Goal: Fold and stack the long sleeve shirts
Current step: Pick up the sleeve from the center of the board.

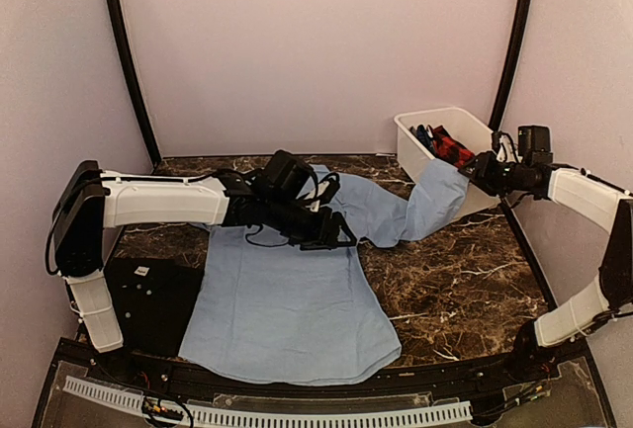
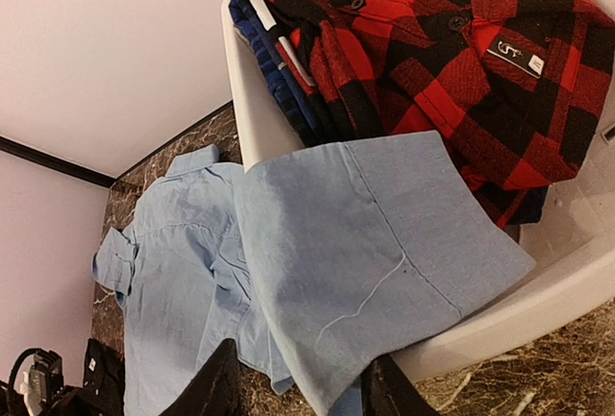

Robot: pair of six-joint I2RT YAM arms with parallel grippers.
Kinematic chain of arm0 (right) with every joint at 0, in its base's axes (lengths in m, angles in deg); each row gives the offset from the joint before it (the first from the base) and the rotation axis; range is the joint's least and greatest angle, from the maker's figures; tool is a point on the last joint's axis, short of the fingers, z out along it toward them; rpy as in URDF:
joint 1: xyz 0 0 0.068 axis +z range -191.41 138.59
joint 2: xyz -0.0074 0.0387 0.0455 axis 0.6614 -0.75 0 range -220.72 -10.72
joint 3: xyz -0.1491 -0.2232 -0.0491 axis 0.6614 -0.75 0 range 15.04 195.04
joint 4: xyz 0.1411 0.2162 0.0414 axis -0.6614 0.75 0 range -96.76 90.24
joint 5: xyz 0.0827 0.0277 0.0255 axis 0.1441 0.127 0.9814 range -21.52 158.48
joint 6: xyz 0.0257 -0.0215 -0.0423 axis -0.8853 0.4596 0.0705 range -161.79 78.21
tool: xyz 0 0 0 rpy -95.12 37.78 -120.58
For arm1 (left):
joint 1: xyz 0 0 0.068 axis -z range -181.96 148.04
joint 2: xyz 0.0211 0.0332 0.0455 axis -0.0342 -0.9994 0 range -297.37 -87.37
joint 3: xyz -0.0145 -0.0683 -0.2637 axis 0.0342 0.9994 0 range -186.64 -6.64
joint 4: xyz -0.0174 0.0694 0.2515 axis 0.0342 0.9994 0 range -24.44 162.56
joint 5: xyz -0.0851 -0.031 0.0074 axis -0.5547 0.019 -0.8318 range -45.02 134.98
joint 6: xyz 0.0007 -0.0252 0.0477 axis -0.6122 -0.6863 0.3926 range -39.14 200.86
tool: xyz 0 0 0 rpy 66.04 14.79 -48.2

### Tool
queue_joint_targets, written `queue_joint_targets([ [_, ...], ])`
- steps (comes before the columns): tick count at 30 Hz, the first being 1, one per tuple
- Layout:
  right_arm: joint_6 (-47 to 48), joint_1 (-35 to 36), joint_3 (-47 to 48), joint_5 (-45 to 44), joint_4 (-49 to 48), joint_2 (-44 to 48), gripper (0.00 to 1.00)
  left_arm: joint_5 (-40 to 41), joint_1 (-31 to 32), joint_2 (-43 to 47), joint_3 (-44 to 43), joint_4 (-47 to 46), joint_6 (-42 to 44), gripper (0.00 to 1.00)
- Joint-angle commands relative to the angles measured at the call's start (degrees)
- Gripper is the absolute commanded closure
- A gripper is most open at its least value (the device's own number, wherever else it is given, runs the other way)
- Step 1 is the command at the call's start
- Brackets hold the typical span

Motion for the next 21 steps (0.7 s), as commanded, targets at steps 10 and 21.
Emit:
queue_joint_targets([
  [10,1.95,-0.05,2.48,3.82,-2.11,-0.73,0.98,0.94,-0.39,4.89,1.06,-0.75,0.71,0.44],
  [21,10.20,5.82,3.81,11.61,-1.47,5.36,1.00,1.55,-1.37,6.56,-3.37,1.93,7.26,0.44],
])
